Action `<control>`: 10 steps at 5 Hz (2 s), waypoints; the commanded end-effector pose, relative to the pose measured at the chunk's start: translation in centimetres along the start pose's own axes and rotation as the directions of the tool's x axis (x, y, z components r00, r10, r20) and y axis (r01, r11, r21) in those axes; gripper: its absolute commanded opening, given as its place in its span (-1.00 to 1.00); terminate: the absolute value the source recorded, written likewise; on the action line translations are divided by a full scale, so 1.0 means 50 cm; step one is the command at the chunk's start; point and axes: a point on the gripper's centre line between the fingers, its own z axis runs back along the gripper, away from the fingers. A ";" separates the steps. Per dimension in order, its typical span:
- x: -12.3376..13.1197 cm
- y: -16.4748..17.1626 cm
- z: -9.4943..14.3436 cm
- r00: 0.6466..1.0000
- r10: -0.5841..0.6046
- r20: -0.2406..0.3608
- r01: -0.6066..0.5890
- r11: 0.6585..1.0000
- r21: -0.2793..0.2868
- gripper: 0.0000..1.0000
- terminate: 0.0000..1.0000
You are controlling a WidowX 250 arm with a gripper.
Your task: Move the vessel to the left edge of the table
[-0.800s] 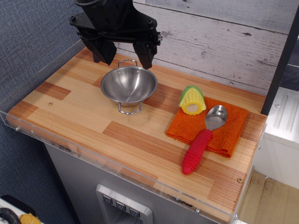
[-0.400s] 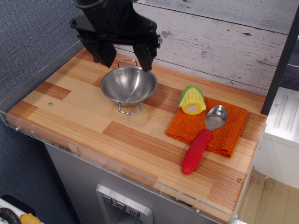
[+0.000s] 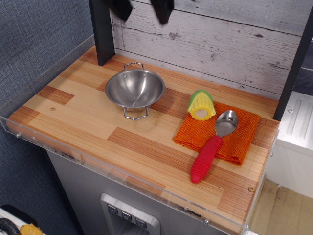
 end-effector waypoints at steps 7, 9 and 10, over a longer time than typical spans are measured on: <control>-0.105 0.013 -0.261 0.928 -0.072 -0.365 0.082 0.997 0.010 1.00 -1.00; -0.121 0.018 -0.295 0.913 -0.073 -0.400 0.104 0.993 0.057 1.00 -1.00; -0.128 0.016 -0.313 0.905 -0.079 -0.418 0.115 0.991 0.063 1.00 -1.00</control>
